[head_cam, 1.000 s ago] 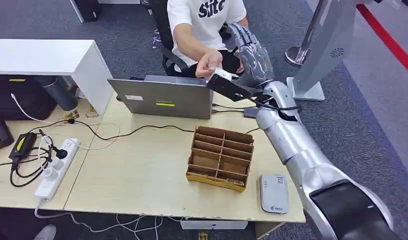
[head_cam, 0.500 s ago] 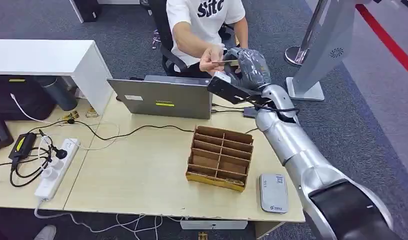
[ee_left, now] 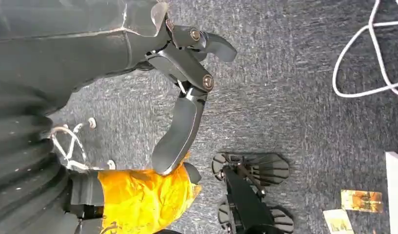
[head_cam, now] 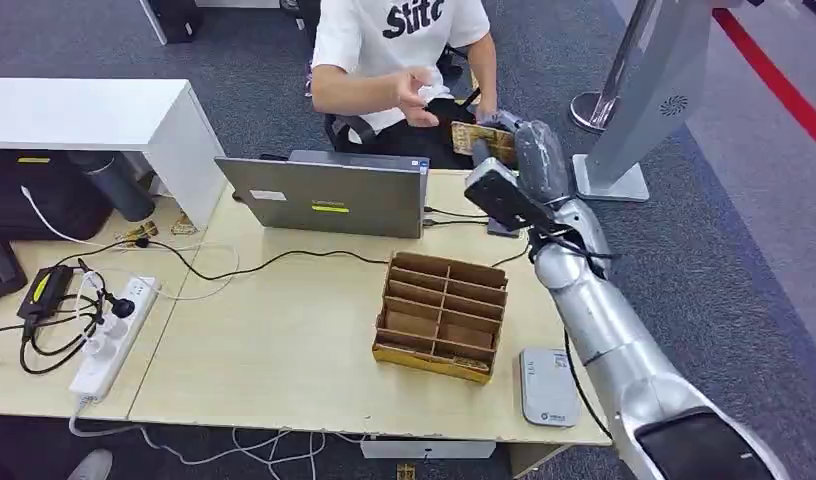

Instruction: Pass the card to the sensor for recognition and then transmit it.

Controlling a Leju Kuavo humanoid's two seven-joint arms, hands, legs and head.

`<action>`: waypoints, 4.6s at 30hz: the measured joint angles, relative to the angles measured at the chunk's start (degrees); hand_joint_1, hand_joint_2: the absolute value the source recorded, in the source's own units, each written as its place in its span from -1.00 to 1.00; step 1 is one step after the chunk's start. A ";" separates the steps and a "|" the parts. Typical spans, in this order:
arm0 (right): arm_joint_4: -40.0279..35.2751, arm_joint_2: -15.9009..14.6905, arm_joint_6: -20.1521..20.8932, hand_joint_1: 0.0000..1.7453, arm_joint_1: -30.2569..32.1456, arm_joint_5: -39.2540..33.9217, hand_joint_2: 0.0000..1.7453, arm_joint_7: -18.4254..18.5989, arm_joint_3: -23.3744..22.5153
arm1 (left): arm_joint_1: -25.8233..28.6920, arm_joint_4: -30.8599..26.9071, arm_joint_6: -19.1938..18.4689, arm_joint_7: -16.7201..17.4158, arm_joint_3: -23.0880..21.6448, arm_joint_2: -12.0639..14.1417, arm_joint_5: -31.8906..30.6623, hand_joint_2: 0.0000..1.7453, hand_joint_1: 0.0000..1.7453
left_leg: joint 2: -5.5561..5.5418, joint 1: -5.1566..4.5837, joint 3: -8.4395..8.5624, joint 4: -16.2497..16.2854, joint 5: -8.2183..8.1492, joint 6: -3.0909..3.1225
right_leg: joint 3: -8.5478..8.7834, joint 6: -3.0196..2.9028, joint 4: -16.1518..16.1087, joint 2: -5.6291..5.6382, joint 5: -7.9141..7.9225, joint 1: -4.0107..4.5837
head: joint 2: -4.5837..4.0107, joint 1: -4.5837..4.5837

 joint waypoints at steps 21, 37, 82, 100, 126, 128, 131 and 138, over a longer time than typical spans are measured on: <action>-12.01 -11.80 5.38 1.00 23.73 -4.76 1.00 13.77 -15.26 | 2.56 0.07 0.85 -1.77 3.39 0.00 4.76 1.00 -1.00 | 0.01 -0.01 -0.12 0.00 -0.06 0.05 | -0.07 0.04 -0.04 -0.03 -0.02 0.00 | 0.00 -0.02; -7.23 -19.23 19.04 1.00 22.34 -3.52 1.00 15.96 -11.82 | 2.96 0.07 1.05 -1.14 4.31 0.02 5.81 1.00 -1.00 | -0.02 -0.02 -0.16 0.00 -0.05 0.05 | -0.09 0.05 -0.04 -0.05 -0.02 0.00 | 0.00 -0.02; -12.08 -40.34 39.54 1.00 13.11 -7.78 1.00 8.90 14.43 | 2.76 0.07 0.33 1.86 4.20 0.66 5.75 1.00 -1.00 | 0.03 -0.06 -0.24 0.02 -0.06 0.19 | -0.14 0.13 -0.04 -0.05 0.05 -0.03 | 0.00 -0.02; -3.73 -39.95 44.22 1.00 6.20 -14.25 1.00 6.14 24.33 | 2.54 0.07 0.07 2.58 2.60 1.18 5.25 1.00 -1.00 | 0.01 -0.06 -0.24 0.02 -0.05 0.19 | -0.15 0.14 -0.04 -0.06 0.06 -0.02 | 0.00 0.00; 0.88 -38.31 47.21 1.00 0.05 -18.36 1.00 4.85 35.83 | 1.30 0.07 0.09 4.15 0.31 1.44 4.41 1.00 -1.00 | 0.00 -0.05 -0.26 0.02 -0.03 0.21 | -0.14 0.15 -0.04 -0.07 0.08 -0.02 | 0.00 -0.02; 1.21 -38.09 47.17 1.00 -0.12 -18.47 1.00 4.85 36.35 | 1.28 0.07 0.09 4.18 0.17 1.44 4.41 1.00 -1.00 | 0.00 -0.05 -0.25 0.02 -0.03 0.21 | -0.14 0.15 -0.04 -0.07 0.08 -0.02 | 0.00 -0.02; 1.80 -37.59 46.82 1.00 -0.40 -18.58 1.00 5.12 37.18 | 1.26 0.07 0.09 4.18 0.13 1.44 4.41 1.00 -1.00 | 0.00 -0.05 -0.26 0.02 -0.03 0.21 | -0.14 0.15 -0.04 -0.07 0.08 -0.02 | 0.00 -0.02; 2.55 -36.63 41.09 1.00 -0.33 -19.12 1.00 4.81 37.73 | 1.32 0.07 0.09 3.78 0.11 1.46 5.05 1.00 -1.00 | 0.00 -0.05 -0.24 0.03 -0.03 0.21 | -0.14 0.15 -0.04 -0.07 0.08 -0.02 | 0.00 -0.02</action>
